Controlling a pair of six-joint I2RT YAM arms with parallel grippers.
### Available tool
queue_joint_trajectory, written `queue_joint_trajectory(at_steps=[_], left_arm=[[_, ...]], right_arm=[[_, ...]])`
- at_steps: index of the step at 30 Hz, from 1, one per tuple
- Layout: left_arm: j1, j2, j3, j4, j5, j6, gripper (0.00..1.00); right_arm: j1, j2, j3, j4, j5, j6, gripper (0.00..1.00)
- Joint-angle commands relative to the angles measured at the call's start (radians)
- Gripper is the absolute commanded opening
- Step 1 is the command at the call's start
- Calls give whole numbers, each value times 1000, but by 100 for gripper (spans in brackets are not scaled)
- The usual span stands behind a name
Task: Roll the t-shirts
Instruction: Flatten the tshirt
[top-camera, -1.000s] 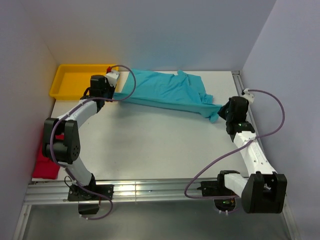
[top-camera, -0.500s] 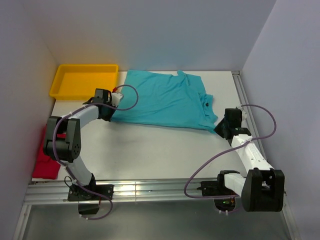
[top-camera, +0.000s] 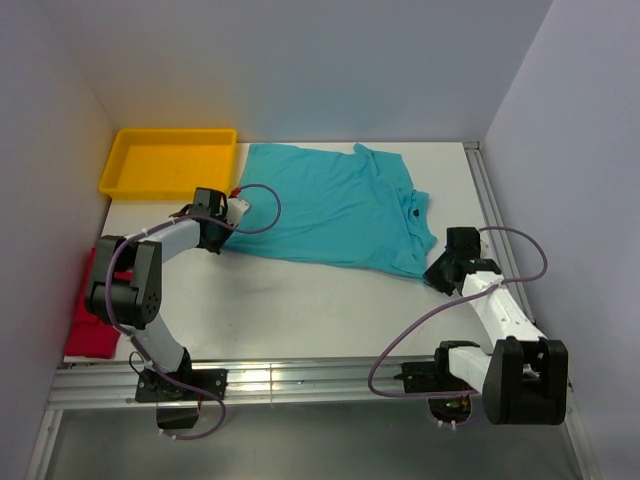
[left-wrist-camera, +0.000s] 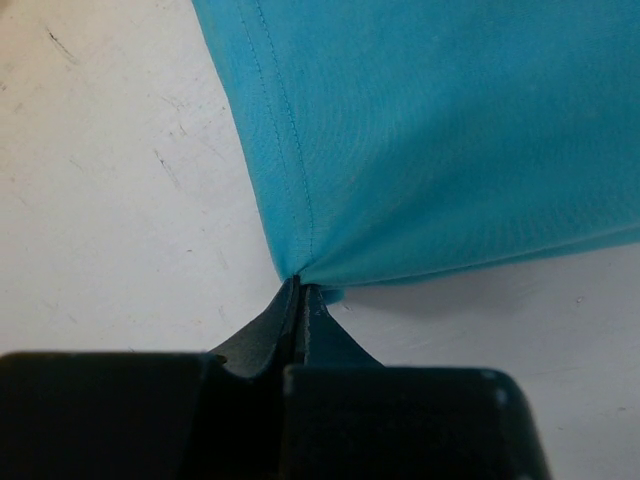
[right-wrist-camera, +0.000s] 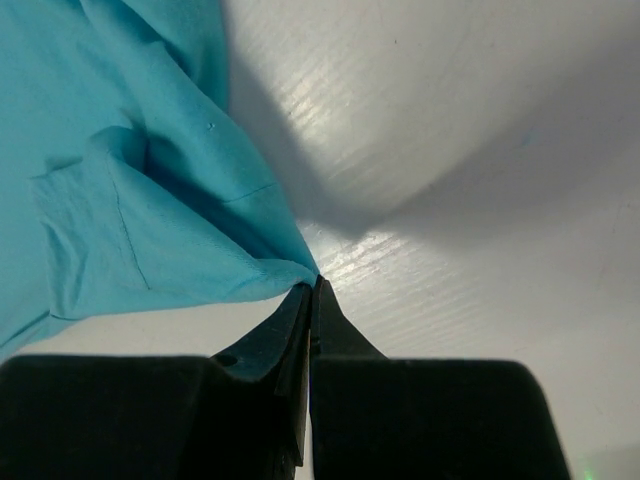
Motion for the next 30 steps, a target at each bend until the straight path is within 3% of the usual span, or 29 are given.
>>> queue_joint_trajectory(at_steps=[1,5,10,21,30], left_arm=[[5,-3,-42,-84,-51,30,0],[5,1,-42,-95,-54,33,0],[5,-17,-58,-115,-60,55,0],[8,-5,-43,-167,-63,75,0],[30,-2,-28,-208,-68,96,0]], right_arm=[[-11,-13,-14,-41,-33,16,0],[-11,29,-10,-41,-27,4,0],[-14,-57,-44,-82,19,67,0],[-6,-2,-120,-88,-114,36,0],[4,9,-104,-103,-90,51,0]])
